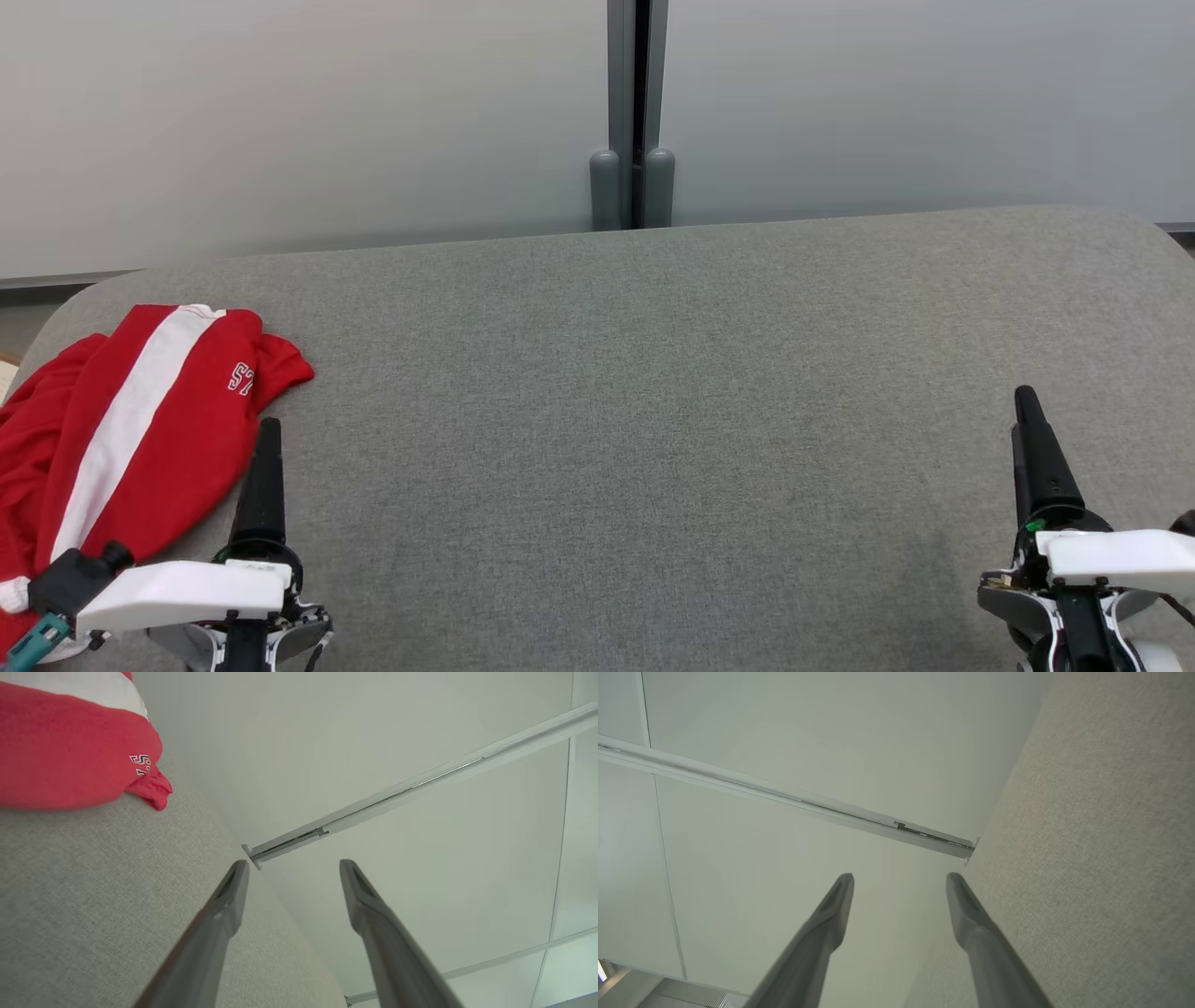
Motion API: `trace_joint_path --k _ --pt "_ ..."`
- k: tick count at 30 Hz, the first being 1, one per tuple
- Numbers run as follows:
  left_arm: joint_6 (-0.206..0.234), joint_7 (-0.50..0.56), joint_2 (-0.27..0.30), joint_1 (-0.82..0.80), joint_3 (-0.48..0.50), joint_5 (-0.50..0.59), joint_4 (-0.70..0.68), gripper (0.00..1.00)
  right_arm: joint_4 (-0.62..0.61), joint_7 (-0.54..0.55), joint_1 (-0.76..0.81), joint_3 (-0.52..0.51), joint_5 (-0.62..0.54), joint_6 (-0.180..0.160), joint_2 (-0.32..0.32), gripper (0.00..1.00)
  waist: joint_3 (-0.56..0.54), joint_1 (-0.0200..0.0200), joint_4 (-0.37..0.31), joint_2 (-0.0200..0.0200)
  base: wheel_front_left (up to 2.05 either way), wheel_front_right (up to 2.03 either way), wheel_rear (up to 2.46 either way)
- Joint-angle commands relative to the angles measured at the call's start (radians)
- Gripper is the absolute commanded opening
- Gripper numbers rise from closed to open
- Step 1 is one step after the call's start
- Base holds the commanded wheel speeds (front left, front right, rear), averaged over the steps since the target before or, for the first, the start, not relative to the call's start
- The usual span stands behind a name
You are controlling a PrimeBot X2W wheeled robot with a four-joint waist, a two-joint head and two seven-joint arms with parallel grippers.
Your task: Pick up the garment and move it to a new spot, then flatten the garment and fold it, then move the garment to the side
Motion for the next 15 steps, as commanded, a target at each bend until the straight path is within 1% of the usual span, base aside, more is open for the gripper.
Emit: trace_joint_path --k 1,11,15 --pt "0.004 -0.008 0.010 -0.026 -0.005 0.037 -0.023 1.00 -0.023 -0.009 -0.030 0.006 -0.030 0.000 -0.012 1.00 0.000 0.0000 0.000 0.0000 0.00 0.00 0.00" --pt "0.055 -0.046 0.012 -0.020 -0.041 0.286 -0.033 1.00 -0.057 -0.048 -0.040 0.058 -0.289 0.000 -0.030 1.00 0.003 0.0000 0.002 0.0000 0.00 0.00 0.00" --pt "0.075 -0.060 0.015 -0.018 -0.057 0.372 -0.035 1.00 -0.052 -0.061 -0.039 0.064 -0.384 0.000 -0.029 1.00 0.003 0.0000 0.003 0.0000 0.00 0.00 0.00"
